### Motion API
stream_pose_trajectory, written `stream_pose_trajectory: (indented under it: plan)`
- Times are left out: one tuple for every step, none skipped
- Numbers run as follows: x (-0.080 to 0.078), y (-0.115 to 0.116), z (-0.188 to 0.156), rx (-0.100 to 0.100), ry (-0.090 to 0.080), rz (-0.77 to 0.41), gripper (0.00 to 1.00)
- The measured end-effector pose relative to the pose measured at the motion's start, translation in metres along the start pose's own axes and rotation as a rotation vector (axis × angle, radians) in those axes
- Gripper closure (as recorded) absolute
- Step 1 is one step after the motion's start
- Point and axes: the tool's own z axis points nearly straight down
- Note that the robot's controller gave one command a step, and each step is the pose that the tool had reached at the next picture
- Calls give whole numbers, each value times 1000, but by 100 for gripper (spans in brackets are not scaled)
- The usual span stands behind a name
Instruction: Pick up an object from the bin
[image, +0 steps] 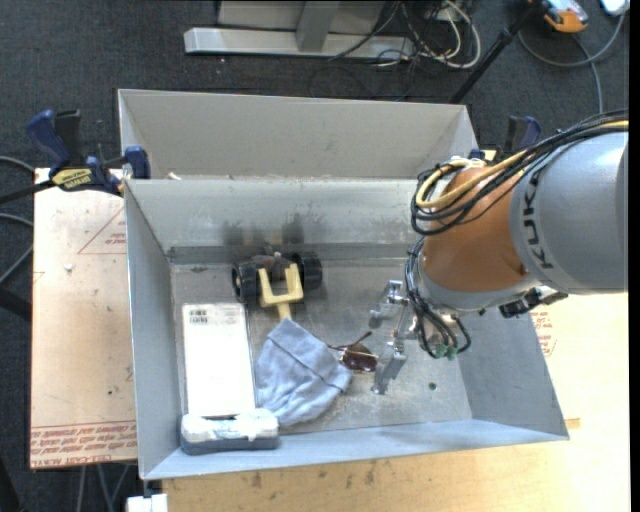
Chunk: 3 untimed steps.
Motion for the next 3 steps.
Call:
stream_pose_trajectory:
  plan:
    - [-5,5,45,0,-1,4,0]
    - [-14,6,57,-4,-20,78,100]
    - [-13,6,56,-4,-19,87,100]
